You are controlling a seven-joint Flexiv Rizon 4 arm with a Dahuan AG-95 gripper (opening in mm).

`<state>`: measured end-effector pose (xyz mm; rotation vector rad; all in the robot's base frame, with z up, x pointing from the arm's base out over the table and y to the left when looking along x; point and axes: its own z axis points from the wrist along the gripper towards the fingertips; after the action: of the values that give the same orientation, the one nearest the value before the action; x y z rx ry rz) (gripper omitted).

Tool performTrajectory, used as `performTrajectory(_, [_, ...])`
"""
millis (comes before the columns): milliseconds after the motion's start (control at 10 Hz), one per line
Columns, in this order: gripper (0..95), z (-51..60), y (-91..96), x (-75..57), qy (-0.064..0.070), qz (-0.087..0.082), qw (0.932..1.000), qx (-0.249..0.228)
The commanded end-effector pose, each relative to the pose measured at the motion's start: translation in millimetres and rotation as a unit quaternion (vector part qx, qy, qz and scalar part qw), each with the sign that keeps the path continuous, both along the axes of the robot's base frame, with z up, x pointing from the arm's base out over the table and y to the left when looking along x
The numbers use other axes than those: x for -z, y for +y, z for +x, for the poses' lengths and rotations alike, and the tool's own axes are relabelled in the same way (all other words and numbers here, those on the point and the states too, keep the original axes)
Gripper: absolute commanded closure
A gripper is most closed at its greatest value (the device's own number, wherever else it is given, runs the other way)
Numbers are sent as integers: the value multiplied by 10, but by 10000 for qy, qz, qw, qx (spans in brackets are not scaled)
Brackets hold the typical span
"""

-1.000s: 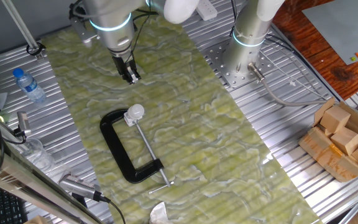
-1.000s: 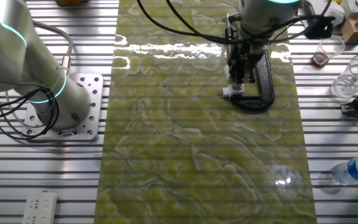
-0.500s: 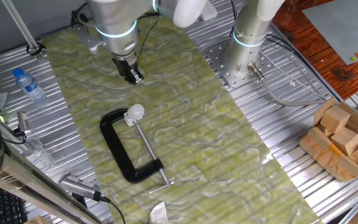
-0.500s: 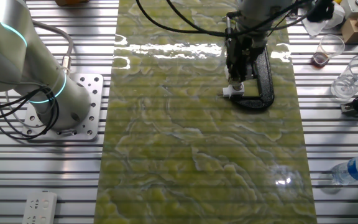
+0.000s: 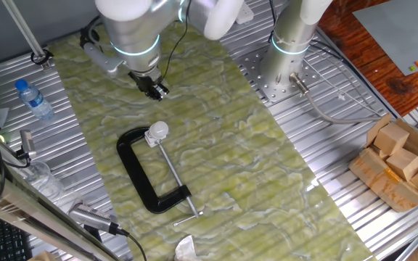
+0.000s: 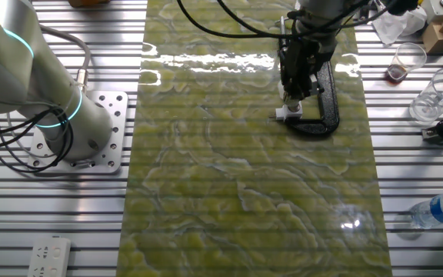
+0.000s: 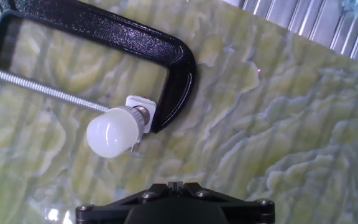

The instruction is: Install the light bulb by rotating it

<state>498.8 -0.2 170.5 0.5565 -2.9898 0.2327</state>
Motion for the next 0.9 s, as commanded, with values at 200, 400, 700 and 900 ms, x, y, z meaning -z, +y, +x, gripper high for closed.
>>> performTrajectory(200, [950,9,0,6,-43,-238,9989,-399])
performTrajectory(400, [950,9,0,6,-41,-246,9984,-501])
performTrajectory(700, [760,42,500,-256,-17,-319,9980,-538])
performTrajectory(900, [570,11,851,-387,-25,-422,9972,-613])
